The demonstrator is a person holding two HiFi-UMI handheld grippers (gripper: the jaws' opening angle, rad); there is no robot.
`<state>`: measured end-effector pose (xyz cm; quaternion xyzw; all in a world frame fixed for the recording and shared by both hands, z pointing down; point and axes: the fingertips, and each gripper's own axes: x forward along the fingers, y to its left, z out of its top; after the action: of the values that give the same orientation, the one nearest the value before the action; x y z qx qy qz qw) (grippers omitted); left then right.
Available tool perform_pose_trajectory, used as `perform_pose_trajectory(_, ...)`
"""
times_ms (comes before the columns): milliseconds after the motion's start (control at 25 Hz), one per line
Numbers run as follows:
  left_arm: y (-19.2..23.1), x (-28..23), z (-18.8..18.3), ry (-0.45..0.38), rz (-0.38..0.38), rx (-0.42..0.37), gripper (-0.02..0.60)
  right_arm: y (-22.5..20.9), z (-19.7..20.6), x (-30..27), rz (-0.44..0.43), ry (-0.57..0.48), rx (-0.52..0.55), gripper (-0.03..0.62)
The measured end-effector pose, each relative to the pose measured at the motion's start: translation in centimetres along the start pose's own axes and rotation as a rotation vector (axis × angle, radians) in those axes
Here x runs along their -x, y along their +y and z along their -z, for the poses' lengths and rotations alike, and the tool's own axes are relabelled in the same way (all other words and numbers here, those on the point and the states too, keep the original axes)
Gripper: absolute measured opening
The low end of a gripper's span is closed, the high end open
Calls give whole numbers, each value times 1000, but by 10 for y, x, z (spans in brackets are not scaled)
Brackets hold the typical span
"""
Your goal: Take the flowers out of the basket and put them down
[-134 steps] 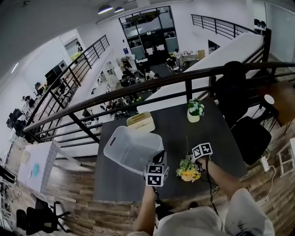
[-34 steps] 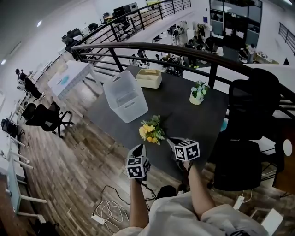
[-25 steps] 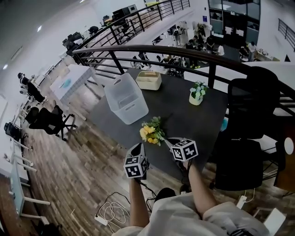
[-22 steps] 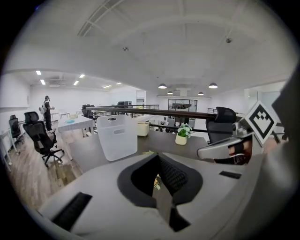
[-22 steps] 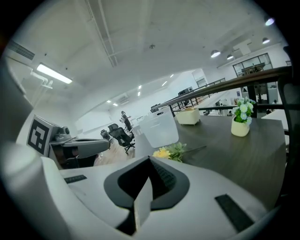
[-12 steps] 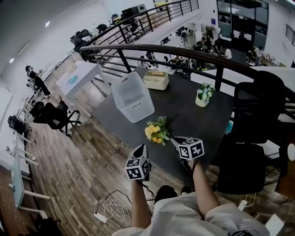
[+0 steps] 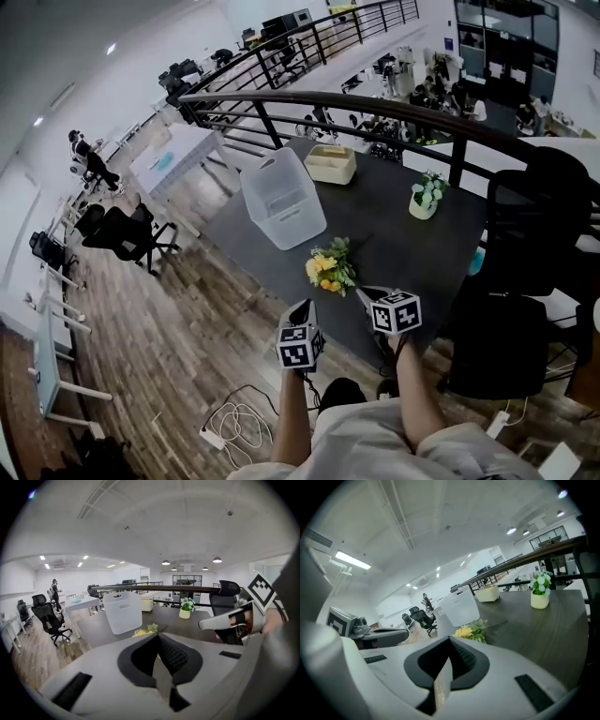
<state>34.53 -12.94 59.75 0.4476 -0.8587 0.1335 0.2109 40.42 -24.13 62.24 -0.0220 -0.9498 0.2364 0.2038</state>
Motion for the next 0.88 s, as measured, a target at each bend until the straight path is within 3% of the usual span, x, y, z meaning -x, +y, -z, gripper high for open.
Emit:
perform_pose_trajectory(200,-10,-2,-2,-27,8,5,25,3,-2,4,10,-22,5,0)
perform_pose_trajectory(400,-5,-3,-4,-50,-69,5,25,7,-1,2,0,-2,32,0)
perform_pose_trajectory(680,-13,-5,6,-11,-39,33,25,6,8,12,23,-9,16,0)
perform_pose_trajectory(880,-23,-2,15,18,-21,3,25,2,6,20,59,-42,9,0)
